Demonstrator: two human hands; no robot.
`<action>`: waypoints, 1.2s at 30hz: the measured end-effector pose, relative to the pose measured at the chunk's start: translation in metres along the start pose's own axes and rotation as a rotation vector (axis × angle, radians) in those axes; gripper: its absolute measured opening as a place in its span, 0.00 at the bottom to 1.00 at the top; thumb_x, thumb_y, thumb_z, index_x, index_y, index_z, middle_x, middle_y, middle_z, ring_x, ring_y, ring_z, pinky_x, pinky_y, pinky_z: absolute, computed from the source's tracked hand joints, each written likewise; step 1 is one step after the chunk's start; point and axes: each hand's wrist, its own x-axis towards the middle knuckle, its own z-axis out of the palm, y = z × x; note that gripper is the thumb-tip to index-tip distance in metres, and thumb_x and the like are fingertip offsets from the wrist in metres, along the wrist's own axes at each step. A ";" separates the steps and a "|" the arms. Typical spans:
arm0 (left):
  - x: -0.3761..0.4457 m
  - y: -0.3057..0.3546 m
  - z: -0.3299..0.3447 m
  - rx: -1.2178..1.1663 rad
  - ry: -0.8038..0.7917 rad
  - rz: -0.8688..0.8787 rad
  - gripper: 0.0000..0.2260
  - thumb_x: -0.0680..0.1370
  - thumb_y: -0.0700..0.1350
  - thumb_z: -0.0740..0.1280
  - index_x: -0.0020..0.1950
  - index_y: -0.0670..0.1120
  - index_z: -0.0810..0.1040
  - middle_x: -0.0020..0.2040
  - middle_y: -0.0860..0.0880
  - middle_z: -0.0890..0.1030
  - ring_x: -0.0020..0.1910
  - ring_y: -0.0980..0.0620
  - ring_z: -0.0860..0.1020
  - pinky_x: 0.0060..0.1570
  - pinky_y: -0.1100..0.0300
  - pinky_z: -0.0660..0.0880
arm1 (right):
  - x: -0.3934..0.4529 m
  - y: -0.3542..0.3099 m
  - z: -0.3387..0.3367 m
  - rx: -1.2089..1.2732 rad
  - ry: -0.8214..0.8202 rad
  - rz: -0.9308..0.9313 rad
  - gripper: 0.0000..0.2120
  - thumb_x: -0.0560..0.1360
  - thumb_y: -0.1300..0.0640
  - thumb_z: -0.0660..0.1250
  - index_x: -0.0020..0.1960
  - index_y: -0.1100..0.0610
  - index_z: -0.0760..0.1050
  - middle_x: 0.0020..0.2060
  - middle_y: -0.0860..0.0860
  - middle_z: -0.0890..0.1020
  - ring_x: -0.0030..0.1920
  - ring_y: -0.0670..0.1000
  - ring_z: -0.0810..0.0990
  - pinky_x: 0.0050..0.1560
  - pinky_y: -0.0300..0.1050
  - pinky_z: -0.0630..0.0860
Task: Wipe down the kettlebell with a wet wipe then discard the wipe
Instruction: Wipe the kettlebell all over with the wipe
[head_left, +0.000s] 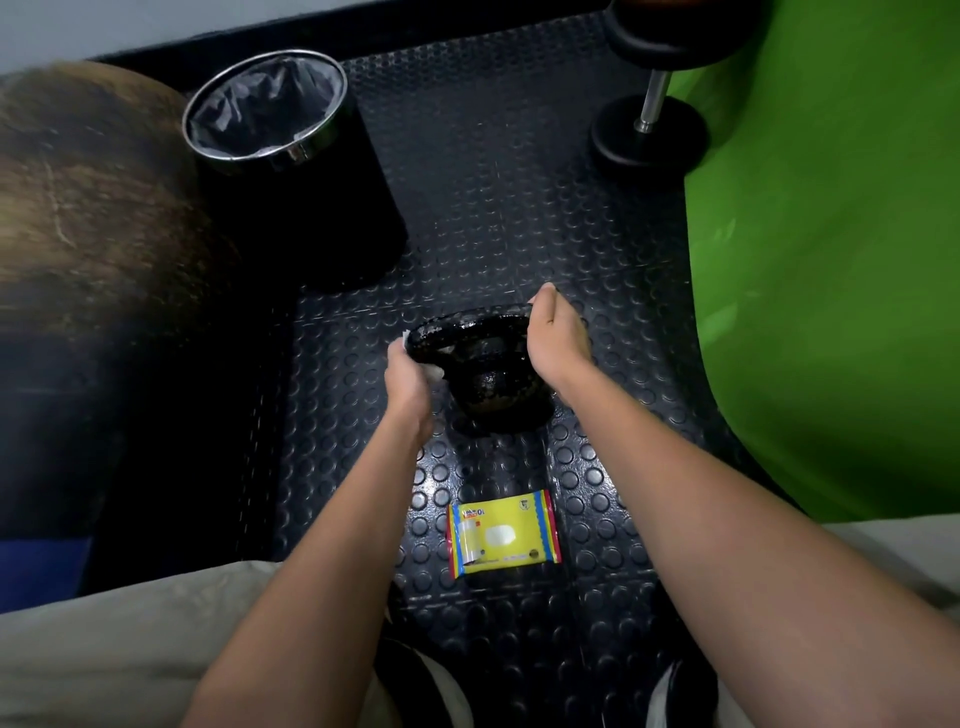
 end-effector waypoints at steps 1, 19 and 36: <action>-0.005 0.005 0.000 0.047 -0.003 0.026 0.17 0.81 0.50 0.54 0.51 0.44 0.80 0.38 0.45 0.76 0.37 0.51 0.74 0.44 0.57 0.71 | 0.000 0.000 0.000 0.001 0.002 0.003 0.29 0.82 0.39 0.41 0.70 0.50 0.72 0.66 0.52 0.76 0.68 0.58 0.72 0.70 0.62 0.66; -0.037 0.018 0.048 1.306 0.028 1.106 0.22 0.83 0.46 0.42 0.48 0.45 0.76 0.47 0.46 0.79 0.49 0.43 0.75 0.63 0.45 0.68 | 0.002 -0.002 -0.001 -0.031 0.016 -0.029 0.27 0.84 0.43 0.43 0.62 0.55 0.76 0.62 0.57 0.79 0.63 0.60 0.75 0.67 0.58 0.69; -0.024 -0.009 0.009 0.267 0.097 0.446 0.18 0.86 0.49 0.46 0.56 0.42 0.73 0.56 0.47 0.76 0.56 0.49 0.73 0.64 0.53 0.68 | 0.001 0.001 -0.002 -0.014 -0.021 -0.017 0.30 0.83 0.39 0.41 0.73 0.52 0.70 0.70 0.52 0.73 0.71 0.57 0.69 0.73 0.61 0.64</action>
